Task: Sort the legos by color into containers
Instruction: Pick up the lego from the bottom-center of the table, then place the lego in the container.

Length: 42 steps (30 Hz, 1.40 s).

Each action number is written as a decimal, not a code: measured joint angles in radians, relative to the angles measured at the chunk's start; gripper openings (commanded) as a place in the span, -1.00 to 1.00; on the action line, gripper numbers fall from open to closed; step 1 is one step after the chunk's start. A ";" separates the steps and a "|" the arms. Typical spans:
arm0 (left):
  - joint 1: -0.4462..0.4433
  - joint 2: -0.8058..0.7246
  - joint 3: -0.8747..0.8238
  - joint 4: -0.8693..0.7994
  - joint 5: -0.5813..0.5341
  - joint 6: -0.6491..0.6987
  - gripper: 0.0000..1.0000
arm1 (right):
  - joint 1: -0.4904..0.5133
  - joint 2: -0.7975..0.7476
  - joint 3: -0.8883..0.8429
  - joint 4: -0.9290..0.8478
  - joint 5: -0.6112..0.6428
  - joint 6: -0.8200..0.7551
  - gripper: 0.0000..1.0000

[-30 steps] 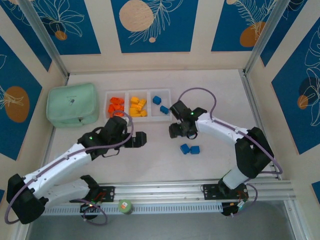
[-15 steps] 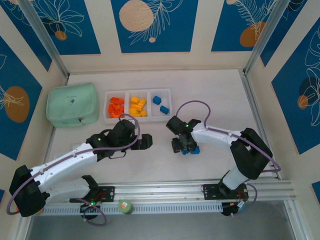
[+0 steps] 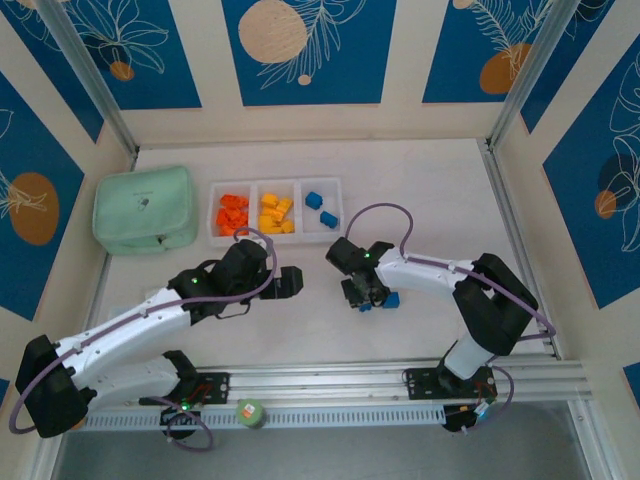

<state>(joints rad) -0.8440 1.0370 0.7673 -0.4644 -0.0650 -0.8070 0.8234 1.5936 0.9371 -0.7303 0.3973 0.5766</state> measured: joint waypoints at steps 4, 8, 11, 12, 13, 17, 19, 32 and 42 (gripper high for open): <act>-0.001 -0.015 0.000 -0.006 -0.012 0.005 0.99 | 0.000 -0.002 0.054 -0.024 0.000 -0.008 -0.38; 0.013 -0.024 0.015 -0.043 -0.031 0.032 0.99 | -0.006 -0.013 0.165 -0.021 0.000 -0.037 -0.38; 0.044 -0.024 0.046 -0.064 -0.038 0.062 0.99 | -0.031 0.003 0.279 0.006 0.000 -0.071 -0.38; 0.062 -0.024 0.057 -0.067 -0.040 0.074 0.99 | -0.045 0.020 0.323 0.015 0.000 -0.080 -0.38; 0.079 -0.024 0.065 -0.070 -0.041 0.083 0.99 | -0.062 0.046 0.369 0.032 0.000 -0.092 -0.38; 0.140 -0.016 0.090 -0.074 -0.039 0.109 0.99 | -0.122 0.183 0.532 0.088 0.000 -0.132 -0.39; 0.169 -0.004 0.098 -0.072 -0.033 0.113 0.99 | -0.145 0.269 0.612 0.108 -0.001 -0.149 -0.39; 0.199 0.016 0.103 -0.075 -0.006 0.136 0.99 | -0.200 0.456 0.772 0.132 -0.039 -0.211 0.26; 0.156 0.016 0.097 -0.040 0.053 0.130 0.99 | -0.207 0.058 0.443 0.078 -0.056 -0.140 0.48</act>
<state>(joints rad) -0.6880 1.0531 0.8642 -0.5045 -0.0116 -0.6769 0.6163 1.6516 1.3796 -0.6521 0.3416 0.4370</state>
